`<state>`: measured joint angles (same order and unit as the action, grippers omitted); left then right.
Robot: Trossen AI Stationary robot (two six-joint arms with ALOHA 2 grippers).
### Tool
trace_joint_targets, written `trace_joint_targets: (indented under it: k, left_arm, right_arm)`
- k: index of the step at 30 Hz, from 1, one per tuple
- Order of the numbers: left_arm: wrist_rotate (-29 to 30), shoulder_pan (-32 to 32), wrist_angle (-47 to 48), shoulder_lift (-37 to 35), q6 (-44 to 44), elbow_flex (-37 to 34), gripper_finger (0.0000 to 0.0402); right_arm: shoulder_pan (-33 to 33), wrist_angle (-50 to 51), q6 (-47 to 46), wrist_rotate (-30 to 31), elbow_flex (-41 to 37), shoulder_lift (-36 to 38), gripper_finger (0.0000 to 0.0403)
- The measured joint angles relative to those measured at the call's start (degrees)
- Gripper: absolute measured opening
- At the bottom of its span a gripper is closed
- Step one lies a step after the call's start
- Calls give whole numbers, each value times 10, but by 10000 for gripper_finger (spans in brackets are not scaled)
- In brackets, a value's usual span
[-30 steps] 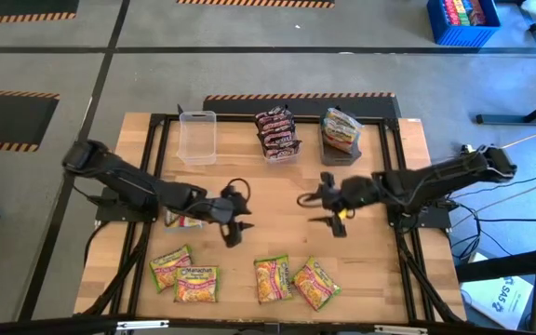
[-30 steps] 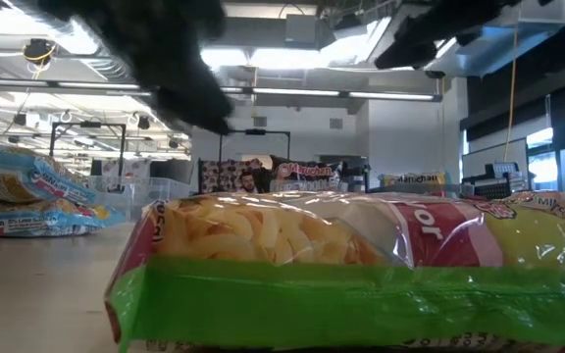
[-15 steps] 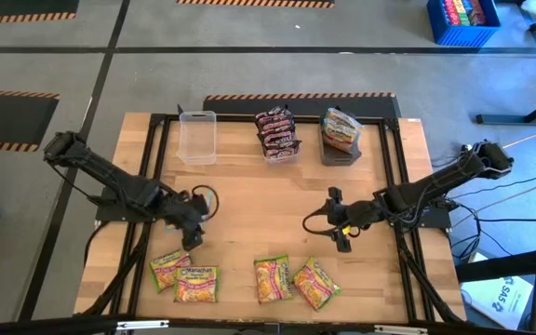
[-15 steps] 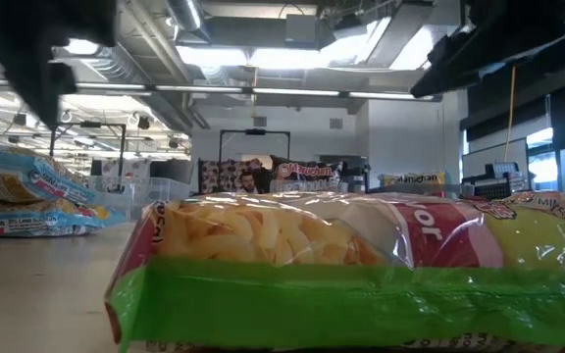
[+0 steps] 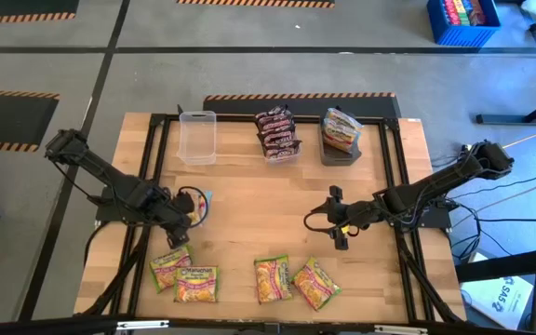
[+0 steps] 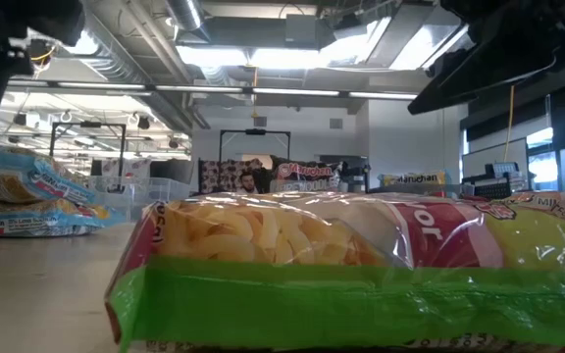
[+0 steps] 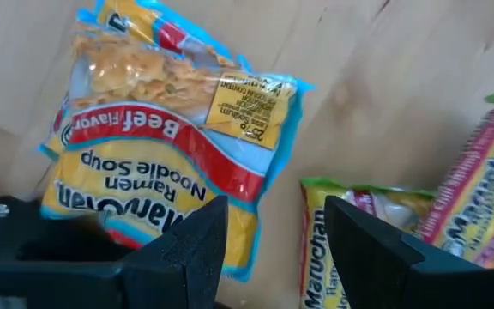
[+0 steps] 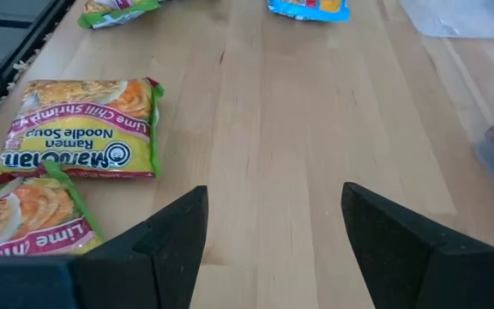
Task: Sort Maruchan noodles
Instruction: Put the blue noodle pack into the black bin
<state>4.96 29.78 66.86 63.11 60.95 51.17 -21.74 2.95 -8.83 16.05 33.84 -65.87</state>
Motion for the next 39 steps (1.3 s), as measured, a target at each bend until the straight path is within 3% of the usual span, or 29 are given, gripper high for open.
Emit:
trace_joint_targets:
  k: [7,21,26,35,39]
  left_arm:
    - [-27,29,46,40,4,2,188]
    - [56,127,56,138,65,2,188]
    - [101,136,53,166,65,2,188]
    - [105,136,58,234,60,2,187]
    - [108,135,58,263,60,2,167]
  right_arm:
    - [0,-1,0,8,0,0,250]
    - [0,1,1,45,0,0,250]
    - [0,1,2,59,0,0,250]
    - [0,1,2,58,0,0,250]
    - [0,1,2,58,0,0,250]
